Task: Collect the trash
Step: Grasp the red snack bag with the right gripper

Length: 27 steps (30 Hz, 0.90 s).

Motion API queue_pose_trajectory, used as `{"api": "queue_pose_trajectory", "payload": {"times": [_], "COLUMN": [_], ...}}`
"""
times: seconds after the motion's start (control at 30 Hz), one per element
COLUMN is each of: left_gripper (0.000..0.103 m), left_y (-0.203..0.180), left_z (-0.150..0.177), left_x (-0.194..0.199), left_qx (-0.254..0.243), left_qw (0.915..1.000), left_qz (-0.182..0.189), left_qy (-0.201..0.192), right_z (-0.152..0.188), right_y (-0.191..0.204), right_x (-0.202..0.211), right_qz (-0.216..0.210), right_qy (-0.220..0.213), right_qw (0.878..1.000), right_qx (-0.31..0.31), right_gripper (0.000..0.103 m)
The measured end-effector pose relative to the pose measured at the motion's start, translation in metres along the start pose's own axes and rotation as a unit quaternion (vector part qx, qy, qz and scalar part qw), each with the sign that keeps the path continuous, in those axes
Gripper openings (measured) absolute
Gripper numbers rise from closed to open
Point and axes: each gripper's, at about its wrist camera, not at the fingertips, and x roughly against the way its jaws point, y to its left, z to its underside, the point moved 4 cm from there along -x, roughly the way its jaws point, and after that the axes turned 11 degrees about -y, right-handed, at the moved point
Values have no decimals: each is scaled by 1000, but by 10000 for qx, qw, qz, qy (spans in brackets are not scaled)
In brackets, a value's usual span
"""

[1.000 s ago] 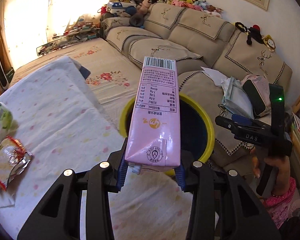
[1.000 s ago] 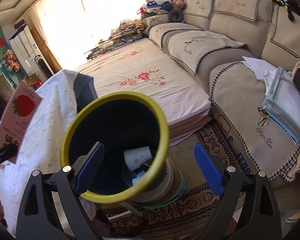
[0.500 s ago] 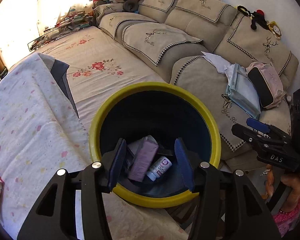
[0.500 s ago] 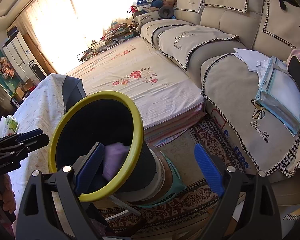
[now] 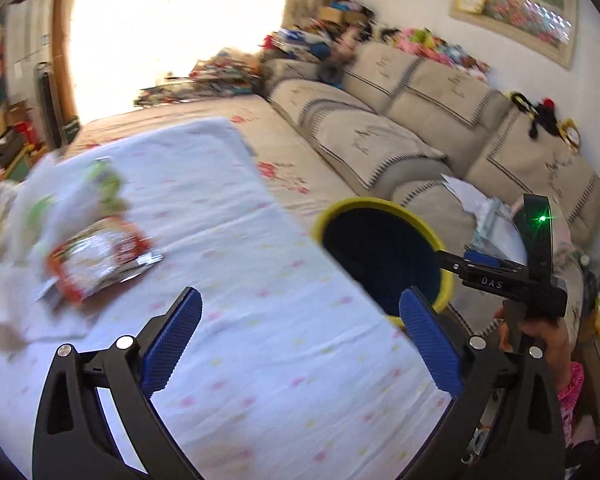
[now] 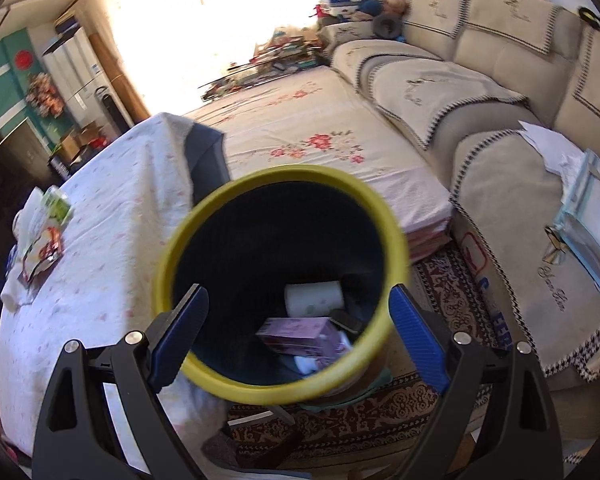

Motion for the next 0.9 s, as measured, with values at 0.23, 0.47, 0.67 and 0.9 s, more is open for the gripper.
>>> {"api": "queue_pose_trajectory", "payload": {"times": [0.23, 0.47, 0.67, 0.9], "left_gripper": [98, 98, 98, 98], "left_y": [95, 169, 192, 204], "left_z": [37, 67, 84, 91], "left_x": [89, 143, 160, 167], "left_qx": [602, 1191, 1351, 1531], "left_qw": [9921, 9792, 9744, 9717], "left_qz": [-1039, -1538, -1674, -1668], "left_qy": [-373, -578, -649, -668], "right_z": [-2, -1, -1, 10], "right_y": [105, 223, 316, 364], "right_x": [-9, -15, -27, -61], "right_qz": [-740, -1612, -2019, -1942], "right_qy": [100, 202, 206, 294], "right_qw": [9941, 9755, 9585, 9447], "right_qx": [783, 1485, 2001, 2626], "right_gripper": [87, 87, 87, 94]}}
